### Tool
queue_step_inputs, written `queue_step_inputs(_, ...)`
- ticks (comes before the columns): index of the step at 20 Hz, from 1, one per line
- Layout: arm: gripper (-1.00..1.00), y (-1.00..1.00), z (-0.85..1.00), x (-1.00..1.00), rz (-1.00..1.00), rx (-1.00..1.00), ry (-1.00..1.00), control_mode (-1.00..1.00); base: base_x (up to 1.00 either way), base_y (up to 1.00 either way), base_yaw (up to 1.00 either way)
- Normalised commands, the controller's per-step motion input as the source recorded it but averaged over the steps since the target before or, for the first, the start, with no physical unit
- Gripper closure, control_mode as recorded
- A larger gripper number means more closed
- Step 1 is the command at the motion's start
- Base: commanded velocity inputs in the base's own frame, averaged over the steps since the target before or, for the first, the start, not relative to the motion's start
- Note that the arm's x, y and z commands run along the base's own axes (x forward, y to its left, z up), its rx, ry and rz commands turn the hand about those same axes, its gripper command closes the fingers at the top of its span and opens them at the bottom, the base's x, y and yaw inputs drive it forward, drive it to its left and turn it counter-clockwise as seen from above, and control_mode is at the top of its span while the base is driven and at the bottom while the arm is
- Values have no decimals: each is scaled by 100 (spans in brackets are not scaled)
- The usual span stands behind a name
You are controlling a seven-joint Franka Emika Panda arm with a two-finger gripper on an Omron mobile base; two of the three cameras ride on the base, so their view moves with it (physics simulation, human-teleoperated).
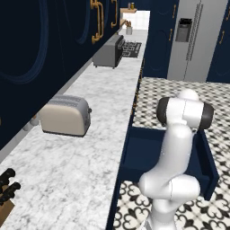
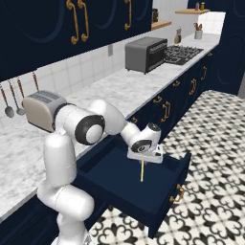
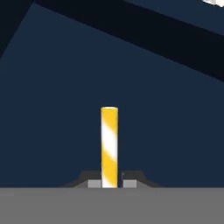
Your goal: Take a straw from the drawer in front and place it inside the glass cup on the dining counter.
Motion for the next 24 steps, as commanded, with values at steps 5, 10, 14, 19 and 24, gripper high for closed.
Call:
queue_step_inputs(5,100,0,100,-15,0,17,-7,-100,0,0,0)
queue_step_inputs(10,100,0,100,-1,0,9,-5,-100,0,0,0)
queue_step_inputs(14,100,1,100,-18,0,0,-1,-100,0,0,0)
queue_step_inputs(19,100,26,100,-34,-1,0,0,-100,0,0,0)
queue_step_inputs(24,100,75,100,-45,-2,-1,0,-100,0,0,0)
